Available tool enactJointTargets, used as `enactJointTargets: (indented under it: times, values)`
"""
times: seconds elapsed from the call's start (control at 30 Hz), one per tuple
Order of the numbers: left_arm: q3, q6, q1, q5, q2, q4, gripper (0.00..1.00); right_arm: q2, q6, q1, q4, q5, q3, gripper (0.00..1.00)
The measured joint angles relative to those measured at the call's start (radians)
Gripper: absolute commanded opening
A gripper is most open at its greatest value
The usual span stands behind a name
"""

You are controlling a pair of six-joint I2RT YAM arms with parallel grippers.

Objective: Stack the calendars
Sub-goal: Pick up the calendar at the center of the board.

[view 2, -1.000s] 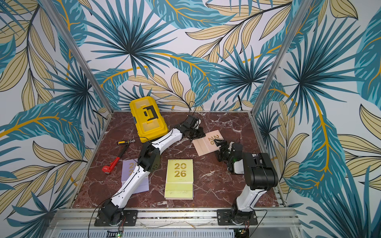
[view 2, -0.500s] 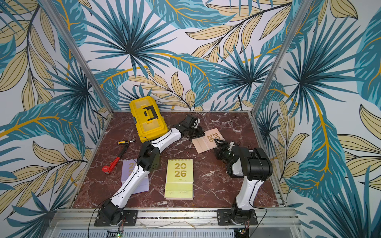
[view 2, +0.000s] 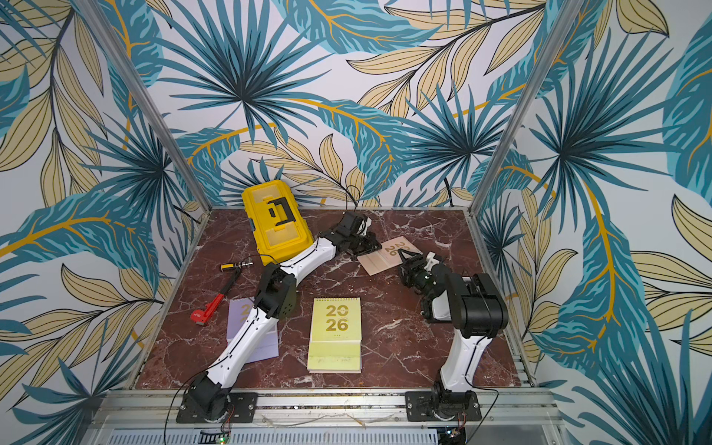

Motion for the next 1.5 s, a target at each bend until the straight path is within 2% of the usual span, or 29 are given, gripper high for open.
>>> enactJointTargets:
  times: [0.43, 0.73, 0.9, 1.0, 1.27, 1.4, 1.5]
  values:
    - [-0.034, 0.001, 0.002, 0.014, -0.008, 0.018, 0.09, -0.001, -0.057, 0.025, -0.189, 0.046, 0.077, 0.73]
    - [-0.054, 0.004, 0.003, 0.015, -0.020, 0.024, 0.09, -0.001, -0.107, 0.035, -0.378, 0.109, 0.122, 0.41]
    - [-0.066, 0.011, 0.003, 0.015, -0.041, -0.010, 0.09, -0.001, -0.134, 0.037, -0.428, 0.133, 0.122, 0.13]
    - [-0.076, 0.016, 0.003, 0.015, -0.059, -0.031, 0.09, -0.010, -0.143, 0.037, -0.412, 0.127, 0.123, 0.01]
    - [-0.156, 0.037, 0.000, 0.009, -0.164, -0.114, 0.09, -0.087, -0.142, 0.039, -0.469, 0.105, 0.121, 0.00]
    - [-0.229, 0.053, 0.000, 0.002, -0.261, -0.124, 0.10, -0.216, -0.184, 0.039, -0.571, 0.086, 0.117, 0.00]
    - [-0.305, 0.060, 0.000, -0.006, -0.367, -0.127, 0.13, -0.358, -0.255, 0.039, -0.714, 0.058, 0.121, 0.00]
